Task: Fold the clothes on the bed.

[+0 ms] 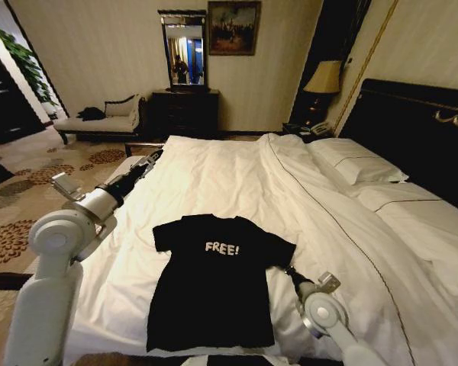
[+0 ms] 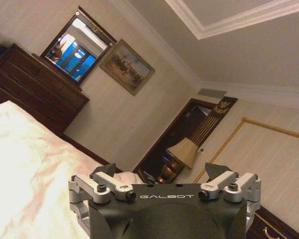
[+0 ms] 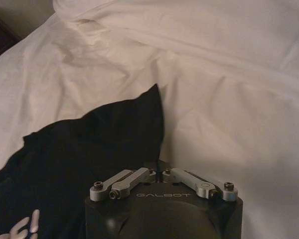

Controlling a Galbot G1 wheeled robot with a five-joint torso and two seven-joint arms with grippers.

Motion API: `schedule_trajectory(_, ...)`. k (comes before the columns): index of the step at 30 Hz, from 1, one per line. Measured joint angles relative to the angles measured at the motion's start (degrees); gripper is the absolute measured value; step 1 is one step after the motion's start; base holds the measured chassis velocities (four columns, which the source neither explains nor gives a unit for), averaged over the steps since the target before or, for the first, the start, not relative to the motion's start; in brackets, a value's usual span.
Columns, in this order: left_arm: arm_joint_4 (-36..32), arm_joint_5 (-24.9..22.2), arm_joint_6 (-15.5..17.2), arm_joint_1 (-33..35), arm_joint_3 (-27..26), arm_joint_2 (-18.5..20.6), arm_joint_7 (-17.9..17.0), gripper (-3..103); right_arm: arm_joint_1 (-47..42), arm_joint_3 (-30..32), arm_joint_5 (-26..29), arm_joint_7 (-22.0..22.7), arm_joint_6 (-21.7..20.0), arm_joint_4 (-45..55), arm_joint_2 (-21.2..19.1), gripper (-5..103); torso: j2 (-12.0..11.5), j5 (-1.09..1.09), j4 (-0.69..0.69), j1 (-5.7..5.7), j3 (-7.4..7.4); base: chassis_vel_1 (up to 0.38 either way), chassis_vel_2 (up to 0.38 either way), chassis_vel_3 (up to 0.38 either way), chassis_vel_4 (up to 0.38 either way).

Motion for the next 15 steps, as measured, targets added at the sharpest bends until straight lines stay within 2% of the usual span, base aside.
schedule_trajectory(1, -0.1, -0.01, 0.0, 0.17, -0.09, 0.0, 0.0, 100, -0.69, 0.26, -0.94, 0.15, -0.15, 0.37, 0.12, 6, 0.0, 0.0, 0.0, 0.0, 0.0, 0.0, 0.0, 0.0, 0.0)
schedule_trajectory(4, -0.32, -0.02, 0.0, 0.53, -0.33, -0.03, 0.01, 100, -2.32, 0.78, -2.81, 0.07, -0.46, 1.55, 0.22, 12, 0.0, 0.01, 0.0, 0.0, 0.0, 0.0, 0.0, 0.0, 0.0)
schedule_trajectory(8, -0.76, -0.65, 0.0, 0.87, -1.02, -0.38, 0.03, 100, -7.93, 1.67, -5.31, -0.38, -1.8, 6.04, 0.2, 33, 0.0, -0.01, 0.0, 0.0, 0.0, 0.0, 0.0, 0.0, 0.0)
schedule_trajectory(9, -0.76, -0.65, 0.0, 0.87, -1.02, -0.38, 0.03, 100, -7.93, 1.67, -5.31, -0.38, -1.8, 6.04, 0.2, 33, 0.0, -0.01, 0.0, 0.0, 0.0, 0.0, 0.0, 0.0, 0.0)
schedule_trajectory(10, -0.89, -0.96, 0.0, 0.75, -1.19, -0.5, 0.0, 100, -9.36, 1.63, -5.84, -0.38, -2.33, 7.04, 0.2, 33, 0.0, -0.01, 0.0, 0.0, 0.0, 0.0, 0.0, 0.0, 0.0)
schedule_trajectory(12, -1.92, -3.16, -0.01, 0.12, -2.37, -0.85, -0.51, 100, -12.24, 0.48, -6.83, 0.05, -4.51, 9.09, -0.09, 44, 0.0, -0.01, -0.02, 0.0, 0.0, 0.0, 0.0, 0.0, 0.0)
schedule_trajectory(13, -1.92, -3.16, -0.01, 0.12, -2.37, -0.85, -0.51, 100, -12.24, 0.48, -6.83, 0.05, -4.51, 9.09, -0.09, 44, 0.0, -0.01, -0.02, 0.0, 0.0, 0.0, 0.0, 0.0, 0.0)
schedule_trajectory(15, -2.91, -5.16, -0.01, -0.63, -3.56, -0.98, -1.03, 100, -13.68, -1.01, -6.95, 0.47, -6.71, 9.98, -0.45, 55, 0.01, 0.0, 0.0, -0.01, 0.0, 0.0, 0.0, 0.0, 0.0)
